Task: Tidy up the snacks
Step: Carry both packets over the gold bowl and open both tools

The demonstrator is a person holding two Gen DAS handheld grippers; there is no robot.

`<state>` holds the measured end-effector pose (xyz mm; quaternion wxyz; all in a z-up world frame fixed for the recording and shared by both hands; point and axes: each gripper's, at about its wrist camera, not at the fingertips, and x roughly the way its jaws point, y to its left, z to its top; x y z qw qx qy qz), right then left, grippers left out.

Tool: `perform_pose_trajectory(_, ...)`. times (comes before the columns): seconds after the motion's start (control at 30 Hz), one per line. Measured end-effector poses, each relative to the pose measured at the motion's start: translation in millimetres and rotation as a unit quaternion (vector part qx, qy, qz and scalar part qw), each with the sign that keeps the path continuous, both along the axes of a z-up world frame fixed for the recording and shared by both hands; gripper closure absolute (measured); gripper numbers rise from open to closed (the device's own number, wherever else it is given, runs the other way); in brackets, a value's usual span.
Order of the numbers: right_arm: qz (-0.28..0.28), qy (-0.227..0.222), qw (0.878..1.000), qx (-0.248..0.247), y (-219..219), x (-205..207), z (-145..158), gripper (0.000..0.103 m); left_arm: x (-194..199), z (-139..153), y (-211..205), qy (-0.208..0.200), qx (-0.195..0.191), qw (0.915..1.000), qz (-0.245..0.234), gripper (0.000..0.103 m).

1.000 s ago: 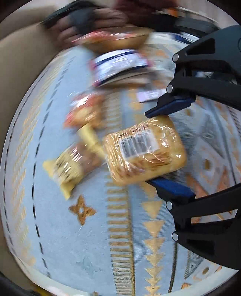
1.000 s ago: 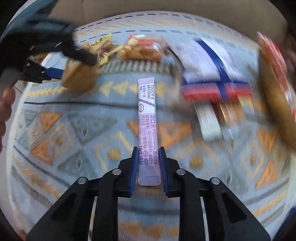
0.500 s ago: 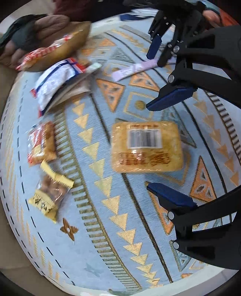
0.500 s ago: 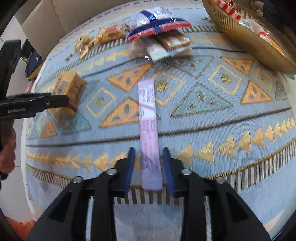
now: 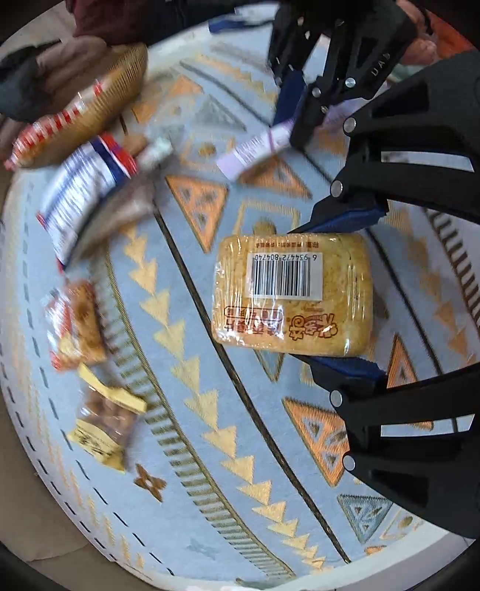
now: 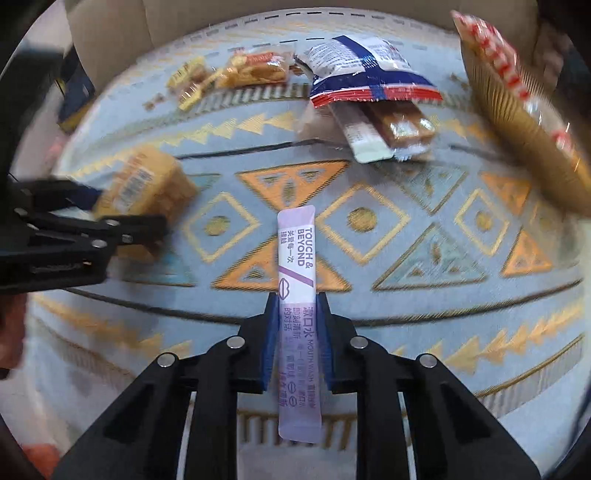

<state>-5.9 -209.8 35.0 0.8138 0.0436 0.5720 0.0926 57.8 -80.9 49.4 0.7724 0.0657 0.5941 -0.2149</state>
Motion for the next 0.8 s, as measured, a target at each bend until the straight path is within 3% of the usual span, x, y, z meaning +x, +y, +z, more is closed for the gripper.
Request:
perform_pose_trajectory(0.1, -0.023, 0.009, 0.996, 0.091, -24, -4, 14, 0.084, 0, 26, -3, -0.004, -0.040, 0.9990, -0.017, 0.048)
perform_pose_trajectory(0.27, -0.089, -0.012, 0.982, 0.165, -79, -3, 49, 0.083, 8, 83, -36, -0.024, -0.081, 0.9939, -0.071, 0.048)
perform_pose_trajectory(0.5, -0.198, -0.103, 0.963, 0.153, -163, 10, 115, 0.083, 50, 153, -110, -0.027, -0.121, 0.9835, -0.131, 0.048)
perform_pose_trajectory(0.63, -0.243, -0.150, 0.950, 0.128, -203, 14, 148, 0.083, 74, 181, -151, -0.044, -0.143, 0.9776, -0.148, 0.048)
perform_pose_trajectory(0.8, -0.278, -0.179, 0.939, 0.096, -231, 43, 173, 0.083, 104, 200, -207, -0.074, -0.164, 0.9715, -0.154, 0.047)
